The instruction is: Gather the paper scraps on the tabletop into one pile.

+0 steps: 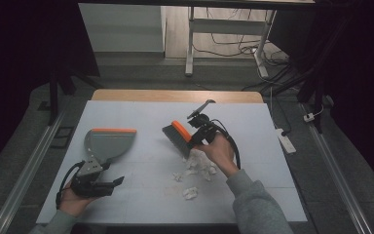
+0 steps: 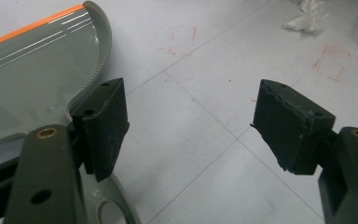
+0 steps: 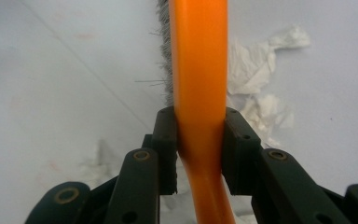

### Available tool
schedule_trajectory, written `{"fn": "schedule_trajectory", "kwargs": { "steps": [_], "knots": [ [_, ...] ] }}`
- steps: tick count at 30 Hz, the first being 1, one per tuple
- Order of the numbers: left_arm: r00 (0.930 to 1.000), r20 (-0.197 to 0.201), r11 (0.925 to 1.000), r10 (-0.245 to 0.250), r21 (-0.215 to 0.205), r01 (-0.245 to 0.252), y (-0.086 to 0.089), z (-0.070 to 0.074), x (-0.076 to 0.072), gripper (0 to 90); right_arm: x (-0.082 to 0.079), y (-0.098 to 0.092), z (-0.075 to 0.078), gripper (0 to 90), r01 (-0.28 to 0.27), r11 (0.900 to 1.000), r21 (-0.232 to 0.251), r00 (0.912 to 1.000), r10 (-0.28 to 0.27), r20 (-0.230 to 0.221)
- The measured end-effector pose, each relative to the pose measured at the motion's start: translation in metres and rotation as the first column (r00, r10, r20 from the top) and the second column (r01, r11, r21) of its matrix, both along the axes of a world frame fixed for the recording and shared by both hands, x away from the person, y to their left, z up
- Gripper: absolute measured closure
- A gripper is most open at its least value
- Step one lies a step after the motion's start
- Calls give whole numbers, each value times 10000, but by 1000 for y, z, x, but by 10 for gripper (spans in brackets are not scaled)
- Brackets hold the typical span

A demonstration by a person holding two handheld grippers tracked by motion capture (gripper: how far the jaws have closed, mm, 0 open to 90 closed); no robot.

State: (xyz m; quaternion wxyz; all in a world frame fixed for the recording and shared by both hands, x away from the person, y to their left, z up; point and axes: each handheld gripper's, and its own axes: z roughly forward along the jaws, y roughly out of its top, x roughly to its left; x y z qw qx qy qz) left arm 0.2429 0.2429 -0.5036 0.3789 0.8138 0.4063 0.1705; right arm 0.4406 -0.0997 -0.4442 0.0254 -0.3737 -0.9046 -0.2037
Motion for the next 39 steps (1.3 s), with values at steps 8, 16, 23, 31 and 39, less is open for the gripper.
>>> {"fn": "schedule_trajectory", "kwargs": {
  "steps": [8,16,23,31,39],
  "knots": [
    [10000,16,10000,47,-20,-47,1,0,-1,273,-29,10,26,691,-1094,9920,634,9928,1060,555],
    [10000,-9,10000,38,-3,-38,0,0,0,273,-68,18,10,690,-2352,9717,199,9719,2354,-64],
    [10000,-6,10000,35,21,-35,0,0,-1,273,-81,23,-13,690,-2839,9543,-930,9588,2834,-190],
    [10000,-29,10000,62,-2,-62,1,-1,0,273,-63,1,2,691,-2101,9738,-874,9735,2166,729],
    [10000,-21,10000,2,9,-2,0,-1,0,270,-96,-11,27,691,-3149,9488,-248,9436,3158,998]
  ]
}}
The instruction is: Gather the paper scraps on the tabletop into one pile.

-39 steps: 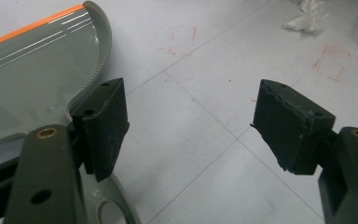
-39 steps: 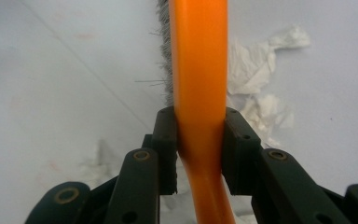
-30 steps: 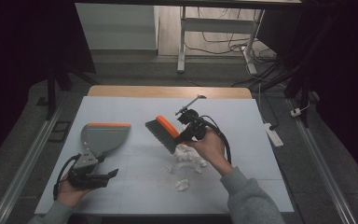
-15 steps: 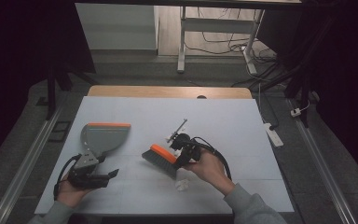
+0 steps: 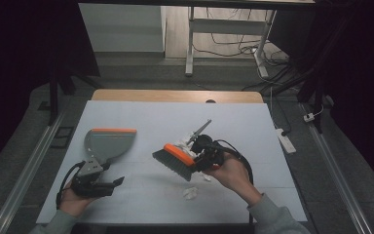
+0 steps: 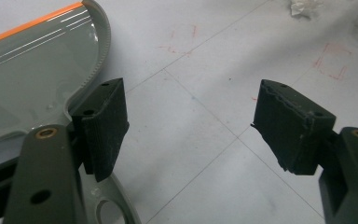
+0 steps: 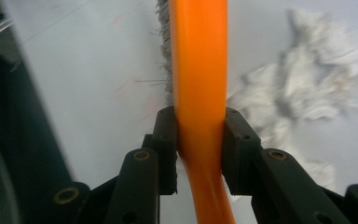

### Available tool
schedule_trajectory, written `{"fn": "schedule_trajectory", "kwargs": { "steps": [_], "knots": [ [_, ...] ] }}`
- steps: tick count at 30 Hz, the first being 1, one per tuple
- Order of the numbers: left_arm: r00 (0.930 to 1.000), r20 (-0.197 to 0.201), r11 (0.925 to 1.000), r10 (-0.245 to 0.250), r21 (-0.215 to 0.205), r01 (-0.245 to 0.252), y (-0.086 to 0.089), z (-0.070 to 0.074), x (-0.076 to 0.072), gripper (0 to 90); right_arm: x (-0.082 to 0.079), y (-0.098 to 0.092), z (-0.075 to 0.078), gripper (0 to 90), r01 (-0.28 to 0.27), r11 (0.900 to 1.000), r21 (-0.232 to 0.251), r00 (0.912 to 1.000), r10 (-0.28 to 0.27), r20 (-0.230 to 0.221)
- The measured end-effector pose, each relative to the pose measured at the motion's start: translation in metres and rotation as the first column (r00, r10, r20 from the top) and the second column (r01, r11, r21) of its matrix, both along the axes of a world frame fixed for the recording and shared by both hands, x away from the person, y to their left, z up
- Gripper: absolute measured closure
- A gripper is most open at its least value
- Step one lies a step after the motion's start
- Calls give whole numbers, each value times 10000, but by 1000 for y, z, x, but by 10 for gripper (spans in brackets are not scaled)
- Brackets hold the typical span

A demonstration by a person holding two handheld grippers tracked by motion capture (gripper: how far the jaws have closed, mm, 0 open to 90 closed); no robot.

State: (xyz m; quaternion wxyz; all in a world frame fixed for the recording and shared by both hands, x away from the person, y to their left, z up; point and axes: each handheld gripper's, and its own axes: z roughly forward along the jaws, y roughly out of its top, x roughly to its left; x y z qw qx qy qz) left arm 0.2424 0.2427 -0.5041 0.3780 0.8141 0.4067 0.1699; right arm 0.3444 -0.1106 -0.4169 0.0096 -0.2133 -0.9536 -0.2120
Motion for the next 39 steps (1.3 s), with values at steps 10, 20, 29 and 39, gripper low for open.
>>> {"fn": "schedule_trajectory", "kwargs": {
  "steps": [10,20,29,39],
  "knots": [
    [10000,-21,10000,14,39,-14,-1,0,1,270,-34,-12,-17,690,-897,9949,-456,9945,870,-589],
    [10000,-8,10000,46,19,-46,0,0,0,270,-29,4,-32,691,-989,9773,-1872,9940,1058,272],
    [10000,-8,10000,58,8,-58,1,0,0,270,12,-19,-27,691,272,9916,-1263,9972,-181,731],
    [10000,-26,10000,40,13,-40,0,0,0,271,26,-46,14,690,1086,9941,-3,9857,-1076,1299]
  ]
}}
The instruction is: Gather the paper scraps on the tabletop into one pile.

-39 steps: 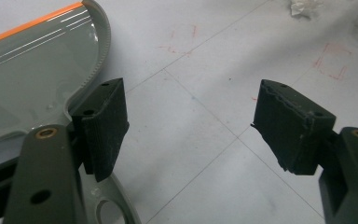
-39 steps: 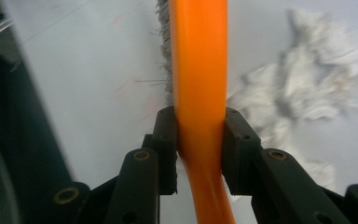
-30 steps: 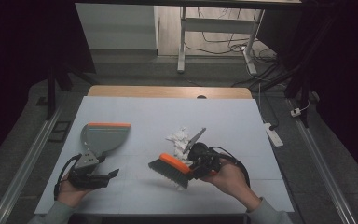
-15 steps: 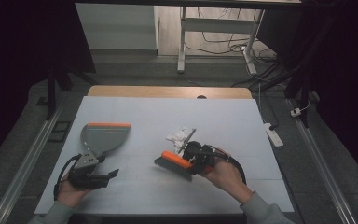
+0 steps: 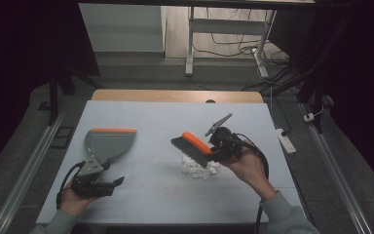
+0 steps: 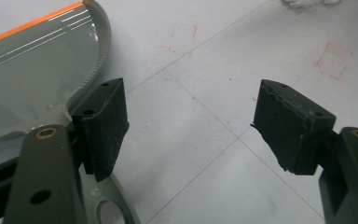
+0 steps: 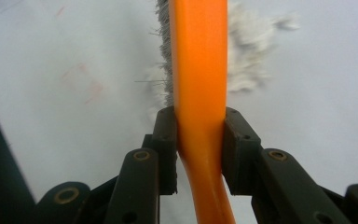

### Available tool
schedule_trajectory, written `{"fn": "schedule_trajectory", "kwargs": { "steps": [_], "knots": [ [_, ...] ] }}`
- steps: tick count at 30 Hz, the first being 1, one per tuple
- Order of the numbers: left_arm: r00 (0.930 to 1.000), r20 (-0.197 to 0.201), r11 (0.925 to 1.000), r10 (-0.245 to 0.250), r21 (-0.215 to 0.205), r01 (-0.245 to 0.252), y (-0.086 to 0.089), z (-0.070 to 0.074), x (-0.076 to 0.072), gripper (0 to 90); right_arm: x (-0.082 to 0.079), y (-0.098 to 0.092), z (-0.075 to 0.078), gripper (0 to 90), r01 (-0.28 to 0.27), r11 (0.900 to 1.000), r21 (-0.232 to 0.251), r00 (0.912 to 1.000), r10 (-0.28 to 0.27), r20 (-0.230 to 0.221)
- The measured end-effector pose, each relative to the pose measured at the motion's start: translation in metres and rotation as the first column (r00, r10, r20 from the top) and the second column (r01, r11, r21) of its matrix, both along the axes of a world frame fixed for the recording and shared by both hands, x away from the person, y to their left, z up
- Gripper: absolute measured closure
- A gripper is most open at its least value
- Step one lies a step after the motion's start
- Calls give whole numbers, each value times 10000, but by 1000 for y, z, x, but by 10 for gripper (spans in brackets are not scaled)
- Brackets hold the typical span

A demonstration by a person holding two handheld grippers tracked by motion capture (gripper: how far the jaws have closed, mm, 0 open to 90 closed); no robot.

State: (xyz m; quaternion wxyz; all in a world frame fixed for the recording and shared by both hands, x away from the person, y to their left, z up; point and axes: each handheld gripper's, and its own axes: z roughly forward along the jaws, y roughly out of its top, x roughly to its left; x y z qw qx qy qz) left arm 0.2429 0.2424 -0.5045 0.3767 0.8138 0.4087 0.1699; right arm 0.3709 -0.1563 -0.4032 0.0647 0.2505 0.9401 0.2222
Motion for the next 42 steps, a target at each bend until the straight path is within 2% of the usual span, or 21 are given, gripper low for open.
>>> {"fn": "schedule_trajectory", "kwargs": {
  "steps": [5,11,15,18,24,27,28,30,32,34,38,39,42],
  "knots": [
    [10000,-16,10000,-14,13,14,0,0,0,271,30,-4,4,690,405,9991,159,9990,-408,203],
    [10000,-48,10000,-19,3,19,0,-1,1,271,69,7,-2,690,625,9980,32,9964,-626,577],
    [10000,-58,10000,-17,-16,17,1,-2,1,271,94,18,-11,690,227,9984,-511,9976,-193,661],
    [10000,-63,10000,-3,-32,3,1,-2,1,271,108,29,-15,691,-6,9948,-1017,9970,85,770],
    [10000,-50,10000,-33,-44,32,2,-2,1,271,131,41,-26,691,-165,9877,-1555,9952,312,923],
    [10000,-70,10000,-1,-79,0,3,-2,1,271,138,45,-32,691,-270,9797,-1987,9938,478,1002],
    [10000,-77,10000,-1,-78,0,3,-2,1,271,140,46,-34,691,-368,9755,-2168,9934,594,985],
    [10000,-58,10000,1,-84,-2,4,-2,1,271,139,48,-39,692,-673,9687,-2391,9942,853,660],
    [10000,-49,10000,13,-80,-13,4,-2,1,271,135,50,-43,692,-1135,9519,-2847,9905,1307,421],
    [10000,-43,10000,19,-89,-19,4,-2,0,271,128,50,-42,693,-1590,9493,-2713,9856,1686,121],
    [10000,-45,10000,-26,-52,26,3,-1,0,271,105,48,-41,693,-2250,9234,-3110,9732,2285,-259],
    [10000,-28,10000,-24,-57,24,2,-1,0,271,99,46,-41,693,-2415,9200,-3088,9695,2425,-356],
    [10000,-13,10000,-42,-22,42,1,-1,0,271,85,37,-37,693,-2475,9219,-2981,9682,2471,-396]
  ]
}}
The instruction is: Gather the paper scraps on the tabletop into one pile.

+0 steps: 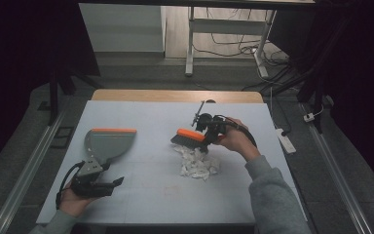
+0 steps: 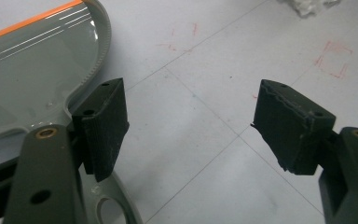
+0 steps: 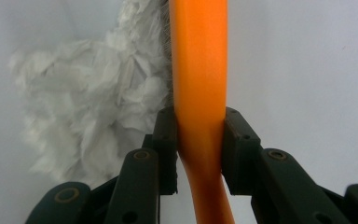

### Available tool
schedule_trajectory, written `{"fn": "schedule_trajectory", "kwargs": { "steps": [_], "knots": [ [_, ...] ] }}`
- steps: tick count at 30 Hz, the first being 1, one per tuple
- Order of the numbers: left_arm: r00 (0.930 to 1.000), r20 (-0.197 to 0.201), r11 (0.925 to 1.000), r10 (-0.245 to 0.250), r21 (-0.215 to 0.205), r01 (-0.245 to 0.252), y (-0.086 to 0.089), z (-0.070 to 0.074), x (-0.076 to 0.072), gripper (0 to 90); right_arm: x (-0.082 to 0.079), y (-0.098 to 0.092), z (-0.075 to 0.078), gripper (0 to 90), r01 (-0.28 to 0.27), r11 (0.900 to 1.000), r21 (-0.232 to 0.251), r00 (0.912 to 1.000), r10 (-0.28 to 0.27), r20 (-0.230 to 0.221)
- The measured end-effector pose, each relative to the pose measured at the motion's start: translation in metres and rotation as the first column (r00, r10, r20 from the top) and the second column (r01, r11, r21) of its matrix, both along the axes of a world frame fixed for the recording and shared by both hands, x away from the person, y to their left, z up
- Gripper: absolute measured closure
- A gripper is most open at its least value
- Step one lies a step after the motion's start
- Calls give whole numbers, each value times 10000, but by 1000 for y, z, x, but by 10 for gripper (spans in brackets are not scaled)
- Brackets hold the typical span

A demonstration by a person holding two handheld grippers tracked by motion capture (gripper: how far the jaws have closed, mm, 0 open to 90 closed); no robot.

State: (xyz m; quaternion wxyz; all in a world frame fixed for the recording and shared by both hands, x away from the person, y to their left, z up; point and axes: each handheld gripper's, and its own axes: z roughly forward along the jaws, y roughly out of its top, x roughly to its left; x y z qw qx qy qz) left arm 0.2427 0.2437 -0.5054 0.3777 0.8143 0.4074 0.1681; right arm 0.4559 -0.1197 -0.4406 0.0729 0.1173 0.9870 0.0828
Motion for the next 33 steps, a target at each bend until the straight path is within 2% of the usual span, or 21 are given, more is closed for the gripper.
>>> {"fn": "schedule_trajectory", "kwargs": {
  "steps": [4,7,9,11,18,23,28,33],
  "knots": [
    [10000,11,10000,-3,0,3,-1,1,0,271,-6,-15,10,692,222,9993,297,9995,-229,233],
    [10000,-9,10000,0,8,0,-1,0,0,270,-7,-23,22,692,690,9932,938,9960,-738,495],
    [10000,-11,10000,3,14,-3,-1,0,0,270,-6,-28,28,692,745,9874,1398,9951,-827,537],
    [10000,-5,10000,22,-1,-22,0,0,0,270,-6,-30,32,692,880,9821,1665,9936,-985,560],
    [10000,-7,10000,6,3,-6,-1,0,0,270,-8,-33,32,691,1288,9618,2417,9905,-1368,164],
    [10000,-3,10000,13,-2,-13,-1,0,0,270,-14,-35,29,691,1697,9513,2572,9834,-1803,181],
    [10000,15,10000,25,-16,-25,-1,1,0,270,-23,-52,24,691,2220,9319,2870,9708,-2388,247],
    [10000,8,10000,36,3,-36,-1,1,1,270,-38,-77,24,692,2756,8908,3613,9510,-3076,328]
  ]
}}
